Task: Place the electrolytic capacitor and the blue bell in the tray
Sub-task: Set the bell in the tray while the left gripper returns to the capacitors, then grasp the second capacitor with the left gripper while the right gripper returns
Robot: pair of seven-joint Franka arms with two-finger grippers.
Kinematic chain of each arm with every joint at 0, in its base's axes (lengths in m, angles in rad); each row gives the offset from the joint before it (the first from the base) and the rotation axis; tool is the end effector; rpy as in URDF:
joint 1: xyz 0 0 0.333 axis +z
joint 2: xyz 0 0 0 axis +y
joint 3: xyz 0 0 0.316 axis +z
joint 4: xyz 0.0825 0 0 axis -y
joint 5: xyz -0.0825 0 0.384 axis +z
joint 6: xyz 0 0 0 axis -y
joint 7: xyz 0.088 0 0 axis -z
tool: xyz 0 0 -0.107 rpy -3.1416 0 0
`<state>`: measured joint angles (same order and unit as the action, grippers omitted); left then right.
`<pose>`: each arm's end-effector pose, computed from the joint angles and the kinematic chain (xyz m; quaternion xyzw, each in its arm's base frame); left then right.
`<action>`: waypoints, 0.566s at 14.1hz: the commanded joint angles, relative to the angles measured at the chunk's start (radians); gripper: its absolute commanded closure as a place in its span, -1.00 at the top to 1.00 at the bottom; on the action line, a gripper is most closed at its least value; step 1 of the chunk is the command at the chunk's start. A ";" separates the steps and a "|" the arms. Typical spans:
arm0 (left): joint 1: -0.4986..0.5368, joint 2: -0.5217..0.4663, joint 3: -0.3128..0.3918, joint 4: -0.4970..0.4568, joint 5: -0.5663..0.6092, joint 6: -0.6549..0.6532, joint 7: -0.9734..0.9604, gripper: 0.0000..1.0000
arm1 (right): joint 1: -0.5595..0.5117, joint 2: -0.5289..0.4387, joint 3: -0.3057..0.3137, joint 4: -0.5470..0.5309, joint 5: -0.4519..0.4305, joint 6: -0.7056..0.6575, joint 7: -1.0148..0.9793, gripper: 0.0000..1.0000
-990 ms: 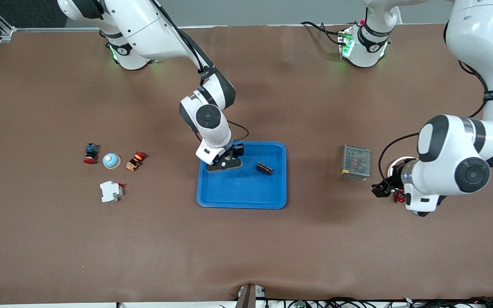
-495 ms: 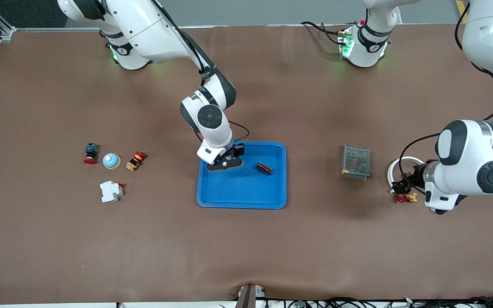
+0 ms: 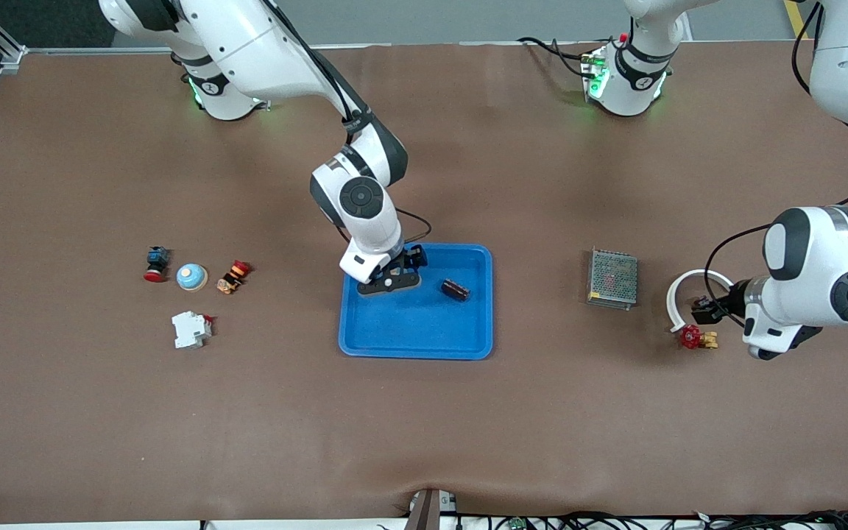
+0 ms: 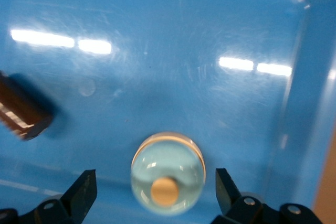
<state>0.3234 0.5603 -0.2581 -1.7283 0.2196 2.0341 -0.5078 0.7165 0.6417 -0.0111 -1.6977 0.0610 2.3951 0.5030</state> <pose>0.6382 0.0673 0.2505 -0.9654 -0.2330 0.1072 0.0466 0.5188 0.4435 0.2272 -0.9962 -0.0805 -0.0127 0.0307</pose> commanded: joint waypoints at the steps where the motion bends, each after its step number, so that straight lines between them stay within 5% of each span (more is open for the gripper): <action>1: 0.037 -0.017 -0.010 -0.066 0.029 0.081 0.029 0.78 | -0.012 -0.172 -0.012 -0.019 -0.007 -0.205 -0.068 1.00; 5: 0.065 0.009 -0.010 -0.083 0.029 0.115 0.031 0.67 | -0.138 -0.333 -0.015 -0.034 -0.007 -0.488 -0.332 1.00; 8: 0.088 0.044 -0.012 -0.099 0.029 0.181 0.031 0.54 | -0.222 -0.436 -0.015 -0.106 -0.029 -0.531 -0.458 1.00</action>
<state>0.3832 0.5857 -0.2580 -1.8091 0.2254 2.1663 -0.4883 0.5432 0.2844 -0.0404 -1.7099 0.0552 1.8558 0.1168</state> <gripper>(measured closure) 0.181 0.000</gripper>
